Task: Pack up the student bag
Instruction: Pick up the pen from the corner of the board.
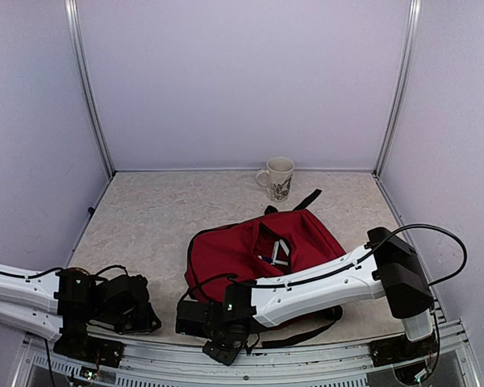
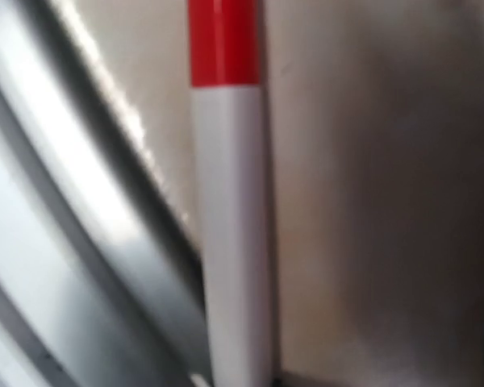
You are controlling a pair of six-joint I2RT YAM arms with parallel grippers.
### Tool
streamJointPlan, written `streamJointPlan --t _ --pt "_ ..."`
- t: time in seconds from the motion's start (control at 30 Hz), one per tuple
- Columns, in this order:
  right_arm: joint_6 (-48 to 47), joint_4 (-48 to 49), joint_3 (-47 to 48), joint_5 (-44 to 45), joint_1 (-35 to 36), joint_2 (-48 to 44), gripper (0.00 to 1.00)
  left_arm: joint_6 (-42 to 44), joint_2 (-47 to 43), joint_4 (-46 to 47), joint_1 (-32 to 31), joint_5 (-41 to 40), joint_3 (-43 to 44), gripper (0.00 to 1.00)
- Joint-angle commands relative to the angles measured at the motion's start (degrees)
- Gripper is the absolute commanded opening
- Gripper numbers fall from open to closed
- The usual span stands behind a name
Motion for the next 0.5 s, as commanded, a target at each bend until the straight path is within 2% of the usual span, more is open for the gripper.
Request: streamJointPlan --t 0.0,0.17,0.27,0.47 --pt "1.02 -5.54 -0.35 -1.4 2.67 0.94 0.0 0.83 0.35 -0.62 0.4 -0.84 0.28 0.25" --pt "0.95 -7.97 1.55 -1.34 3.03 3.45 0.0 0.61 -0.15 -0.51 0.46 -0.95 -0.17 0.25" --pt "1.05 -10.12 4.02 0.75 3.09 5.38 0.07 0.59 -0.24 -0.64 0.49 -0.82 -0.13 0.25" --pt "1.05 -12.2 6.75 2.91 3.13 7.74 0.14 0.49 -0.84 -1.04 0.51 -1.18 -0.33 0.26"
